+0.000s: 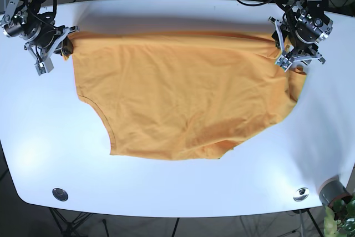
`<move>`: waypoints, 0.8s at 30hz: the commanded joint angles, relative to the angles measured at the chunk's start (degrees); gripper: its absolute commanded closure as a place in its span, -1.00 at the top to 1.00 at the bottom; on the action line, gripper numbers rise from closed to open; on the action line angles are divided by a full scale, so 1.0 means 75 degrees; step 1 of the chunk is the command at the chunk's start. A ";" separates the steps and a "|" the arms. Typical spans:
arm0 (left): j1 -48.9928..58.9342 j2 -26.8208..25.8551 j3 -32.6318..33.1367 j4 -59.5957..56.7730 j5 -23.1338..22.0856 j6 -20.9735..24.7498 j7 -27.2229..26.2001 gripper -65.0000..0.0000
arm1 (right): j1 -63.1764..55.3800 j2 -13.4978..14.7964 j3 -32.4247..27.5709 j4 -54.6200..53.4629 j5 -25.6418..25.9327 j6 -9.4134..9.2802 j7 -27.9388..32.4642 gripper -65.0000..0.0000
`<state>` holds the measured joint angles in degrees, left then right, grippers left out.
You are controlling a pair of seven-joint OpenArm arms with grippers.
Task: Fold the T-shirt properly
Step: 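Lay the T-shirt flat with both grippers and open them, then move the right gripper to the T-shirt hem corner and grasp it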
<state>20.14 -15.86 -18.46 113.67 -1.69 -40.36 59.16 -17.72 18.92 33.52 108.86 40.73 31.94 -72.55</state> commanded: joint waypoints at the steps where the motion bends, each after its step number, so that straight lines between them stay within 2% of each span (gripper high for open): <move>1: -0.0031 0.0057 -0.0124 0.0159 0.0032 0.0048 0.0019 0.10 | 0.0059 0.0156 0.0073 0.0143 -0.0021 -0.0010 0.0115 -0.94; 4: -0.0066 0.0151 -0.0358 0.0170 -0.0296 0.0048 0.0019 0.06 | 0.0070 0.0004 0.0073 0.0249 -0.0021 -0.0010 0.0115 -0.94; 8: 0.0016 0.0104 -0.0581 0.0159 -0.1632 0.0048 0.0019 -0.03 | 0.0059 -0.0078 0.0061 0.0530 -0.0021 -0.0010 0.0103 -0.84; 12: 0.0286 -0.0294 -0.0592 0.0170 -0.2406 0.0048 0.0019 -0.02 | 0.0012 -0.0102 0.0061 0.0683 -0.0021 -0.0010 0.0103 -0.42; 16: 0.0415 -0.0763 -0.0628 0.0147 -0.3390 0.0048 0.0019 -0.02 | 0.0012 -0.0102 0.0085 0.0718 -0.0009 -0.0010 0.0103 0.26; 18: 0.0626 -0.0986 -0.0604 0.0135 -0.3859 0.0048 0.0031 -0.01 | 0.0012 -0.0113 0.0097 0.0718 0.0084 -0.0010 0.0103 0.44; 20: 0.0755 -0.1150 -0.0546 0.0112 -0.4445 0.0048 0.0031 0.05 | 0.0012 -0.0113 0.0108 0.0706 0.0307 -0.0010 0.0103 0.57; 24: 0.0813 -0.1314 -0.0112 0.0124 -0.5617 0.0048 0.0031 0.13 | 0.0082 -0.0113 0.0097 0.0694 0.0881 -0.0034 0.0103 0.55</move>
<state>26.63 -24.29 -20.05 113.62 -39.31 -39.90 60.75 -17.76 17.15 33.93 113.06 44.75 31.70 -72.71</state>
